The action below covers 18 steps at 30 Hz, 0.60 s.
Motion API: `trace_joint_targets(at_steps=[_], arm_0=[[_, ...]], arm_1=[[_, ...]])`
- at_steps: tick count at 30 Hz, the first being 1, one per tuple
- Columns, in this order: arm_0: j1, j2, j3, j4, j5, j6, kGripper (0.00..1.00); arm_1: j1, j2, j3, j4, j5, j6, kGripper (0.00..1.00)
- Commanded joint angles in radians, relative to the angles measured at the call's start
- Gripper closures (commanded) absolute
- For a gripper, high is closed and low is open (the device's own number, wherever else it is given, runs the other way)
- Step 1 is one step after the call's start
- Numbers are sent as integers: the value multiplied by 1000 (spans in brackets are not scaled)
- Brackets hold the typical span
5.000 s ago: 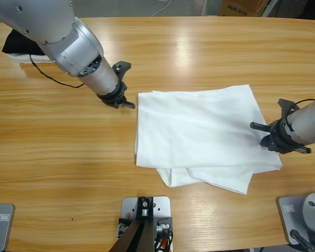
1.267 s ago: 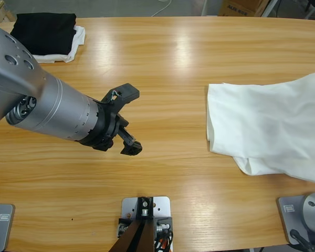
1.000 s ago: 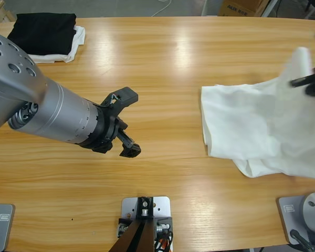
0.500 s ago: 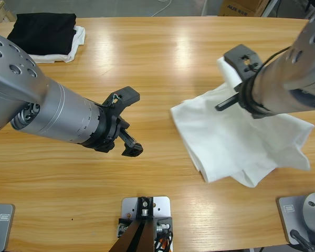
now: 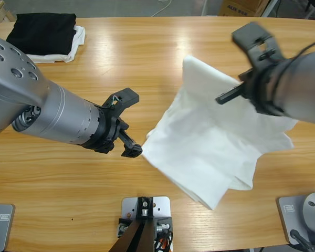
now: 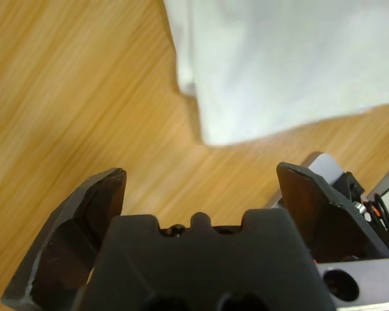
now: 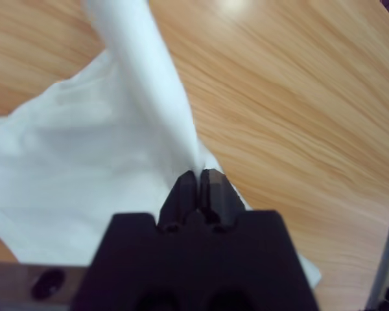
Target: Fold clothes
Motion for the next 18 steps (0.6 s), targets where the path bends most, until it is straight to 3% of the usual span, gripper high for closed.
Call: trace_joint_targets(at_steps=[1, 7, 14, 18], arm_0=[[-5, 29, 32, -17, 1, -4, 87], [-5, 20, 42, -17, 1, -4, 87], [-5, 14, 49, -18, 1, -4, 87], [-5, 10, 50, -17, 1, -4, 87]], arm_1=[[12, -146, 232, -129, 33, -22, 1000], [-196, -122, 229, -242, 46, -176, 1000], [-622, -110, 175, -267, -4, -391, 1000], [-685, -97, 175, -291, -3, -418, 1000]])
